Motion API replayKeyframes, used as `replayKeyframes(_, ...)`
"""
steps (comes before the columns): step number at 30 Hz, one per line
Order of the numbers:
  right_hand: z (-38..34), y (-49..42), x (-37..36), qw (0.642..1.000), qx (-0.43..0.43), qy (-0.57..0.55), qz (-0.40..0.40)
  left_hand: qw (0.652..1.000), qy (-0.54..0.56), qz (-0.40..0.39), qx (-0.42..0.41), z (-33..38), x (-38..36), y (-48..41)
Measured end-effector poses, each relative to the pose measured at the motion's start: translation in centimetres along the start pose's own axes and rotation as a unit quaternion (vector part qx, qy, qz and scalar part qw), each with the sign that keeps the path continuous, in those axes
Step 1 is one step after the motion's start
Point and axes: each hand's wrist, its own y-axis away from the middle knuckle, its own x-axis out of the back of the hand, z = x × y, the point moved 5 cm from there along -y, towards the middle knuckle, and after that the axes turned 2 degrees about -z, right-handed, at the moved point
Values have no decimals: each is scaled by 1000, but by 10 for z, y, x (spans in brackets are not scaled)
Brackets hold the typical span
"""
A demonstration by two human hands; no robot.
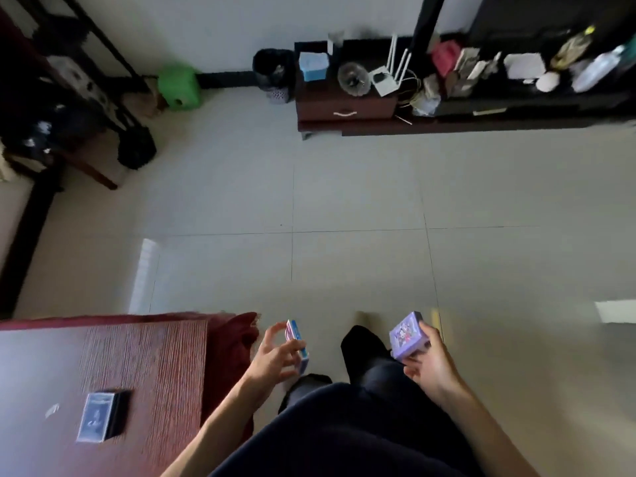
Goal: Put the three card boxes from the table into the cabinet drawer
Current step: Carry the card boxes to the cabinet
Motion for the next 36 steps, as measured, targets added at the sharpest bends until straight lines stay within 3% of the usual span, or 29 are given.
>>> replayKeyframes(8, -97, -39, 24, 998, 2, -26, -53, 999, 37, -39, 8, 78, -91, -37)
replayKeyframes(20, -228, -106, -38, 998, -12, -27, -55, 999, 40, 11, 14, 180, -72, -122)
replayKeyframes(26, -313, -136, -77, 999, 1, -39, -33, 1000, 16, 9, -1, 272, -70, -179)
replayKeyframes(36, -428, -192, -117, 999, 29, -29, -30, 996, -63, -40, -43, 461, -130, -251)
